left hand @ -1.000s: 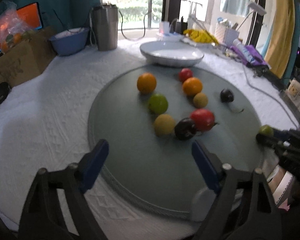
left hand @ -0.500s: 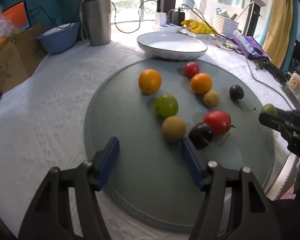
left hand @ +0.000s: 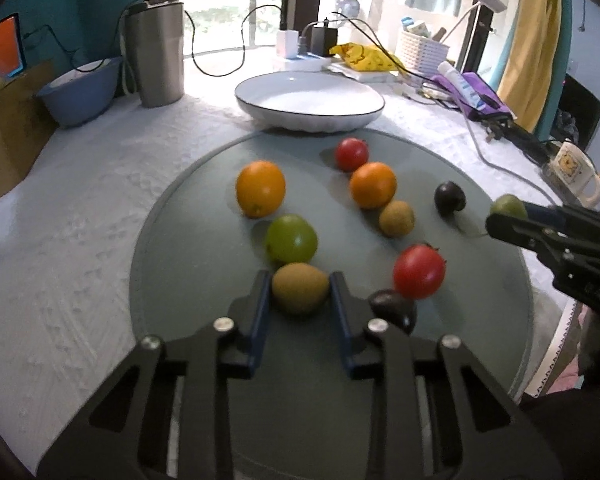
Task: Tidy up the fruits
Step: 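Grasp the green lime with the right gripper while the left gripper grasps the brown kiwi, then carry the lime and kiwi to the white plate and release both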
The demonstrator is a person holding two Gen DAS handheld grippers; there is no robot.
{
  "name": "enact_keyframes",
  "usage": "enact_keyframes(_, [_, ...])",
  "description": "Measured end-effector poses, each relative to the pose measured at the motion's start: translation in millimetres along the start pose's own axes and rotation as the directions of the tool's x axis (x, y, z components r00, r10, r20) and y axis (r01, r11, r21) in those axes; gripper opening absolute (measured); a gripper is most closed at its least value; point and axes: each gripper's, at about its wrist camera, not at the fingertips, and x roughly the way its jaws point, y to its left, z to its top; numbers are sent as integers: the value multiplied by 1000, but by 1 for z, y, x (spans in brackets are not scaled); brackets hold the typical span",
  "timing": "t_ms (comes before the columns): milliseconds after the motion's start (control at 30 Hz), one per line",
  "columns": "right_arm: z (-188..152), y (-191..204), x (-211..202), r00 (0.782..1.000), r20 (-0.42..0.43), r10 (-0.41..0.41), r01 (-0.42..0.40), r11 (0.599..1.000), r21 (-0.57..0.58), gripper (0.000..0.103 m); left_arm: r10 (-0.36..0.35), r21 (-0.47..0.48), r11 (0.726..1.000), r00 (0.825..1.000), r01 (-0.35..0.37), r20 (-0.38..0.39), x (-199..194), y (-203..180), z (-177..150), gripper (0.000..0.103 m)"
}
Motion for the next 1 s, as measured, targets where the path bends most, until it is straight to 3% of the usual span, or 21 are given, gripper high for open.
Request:
enact_keyframes(500, [44,1,25,999,32,29,-28,998,-48,34,-23,-74,997,998,28,66,-14,28,29,30])
enact_keyframes(1000, [102,-11,66,992,102,74,-67,995,-79,34,-55,-40,997,988,61,142,16,33,101,30])
